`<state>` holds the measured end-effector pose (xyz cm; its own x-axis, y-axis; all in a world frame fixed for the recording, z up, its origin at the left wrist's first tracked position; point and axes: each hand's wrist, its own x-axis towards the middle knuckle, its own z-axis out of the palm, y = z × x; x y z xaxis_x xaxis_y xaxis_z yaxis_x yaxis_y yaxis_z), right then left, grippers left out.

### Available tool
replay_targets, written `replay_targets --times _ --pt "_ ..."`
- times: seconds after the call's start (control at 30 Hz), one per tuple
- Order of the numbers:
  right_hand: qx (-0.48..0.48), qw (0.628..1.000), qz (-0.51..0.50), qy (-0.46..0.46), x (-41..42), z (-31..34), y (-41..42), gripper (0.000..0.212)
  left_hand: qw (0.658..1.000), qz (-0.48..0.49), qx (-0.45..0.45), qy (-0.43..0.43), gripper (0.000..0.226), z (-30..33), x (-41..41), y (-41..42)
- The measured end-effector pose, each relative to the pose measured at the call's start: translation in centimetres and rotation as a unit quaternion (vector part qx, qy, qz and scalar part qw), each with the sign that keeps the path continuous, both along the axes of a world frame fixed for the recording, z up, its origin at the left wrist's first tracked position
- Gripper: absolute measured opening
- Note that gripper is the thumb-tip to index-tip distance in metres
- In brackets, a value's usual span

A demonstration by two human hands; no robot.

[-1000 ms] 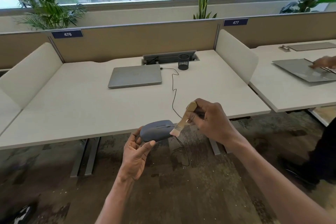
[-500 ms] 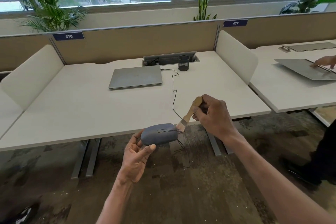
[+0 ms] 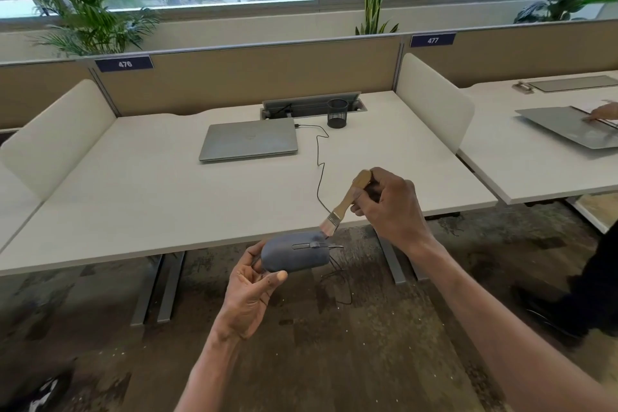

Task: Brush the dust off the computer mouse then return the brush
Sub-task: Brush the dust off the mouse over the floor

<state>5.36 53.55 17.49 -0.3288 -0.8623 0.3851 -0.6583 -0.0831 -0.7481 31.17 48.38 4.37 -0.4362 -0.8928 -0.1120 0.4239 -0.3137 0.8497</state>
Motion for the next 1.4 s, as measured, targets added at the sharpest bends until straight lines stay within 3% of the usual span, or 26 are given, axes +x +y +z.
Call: replay_targets --times 0.3,0.47,0.63,0.77,0.93,1.07,1.2,1.4 --pt "0.006 1.0 -0.011 -0.022 0.3 -1.0 -0.3 0.005 1.0 0.008 -0.012 0.007 0.073 0.5 0.5 -0.4" --pt "0.033 0.997 -0.025 -0.057 0.0 -2.0 -0.7 0.022 1.0 0.007 -0.013 0.013 0.076 0.9 0.6 -0.4" --pt "0.087 0.993 -0.069 -0.031 -1.1 -3.2 -1.0 0.003 0.999 0.011 -0.022 0.022 0.083 1.4 0.6 -0.3" --pt "0.111 0.989 -0.095 0.012 -1.9 -3.7 -1.0 0.006 0.999 0.02 -0.023 0.032 0.082 2.1 0.2 -0.3" --pt "0.083 0.989 -0.119 0.032 -3.1 -3.4 -0.7 0.005 0.998 0.013 -0.02 0.054 0.079 2.7 -0.4 0.0" --pt "0.065 0.991 -0.118 0.021 -3.8 -2.9 0.0 0.026 0.998 0.021 -0.023 0.049 0.071 3.0 -1.0 0.5" --pt "0.046 0.992 -0.117 0.008 -4.7 -2.3 0.6 0.005 0.999 0.027 -0.031 0.034 0.068 3.1 -1.9 1.1" --pt "-0.009 0.996 -0.084 0.008 -6.1 -0.9 1.9 0.013 0.997 0.062 -0.037 -0.001 0.083 3.4 -3.8 2.6"
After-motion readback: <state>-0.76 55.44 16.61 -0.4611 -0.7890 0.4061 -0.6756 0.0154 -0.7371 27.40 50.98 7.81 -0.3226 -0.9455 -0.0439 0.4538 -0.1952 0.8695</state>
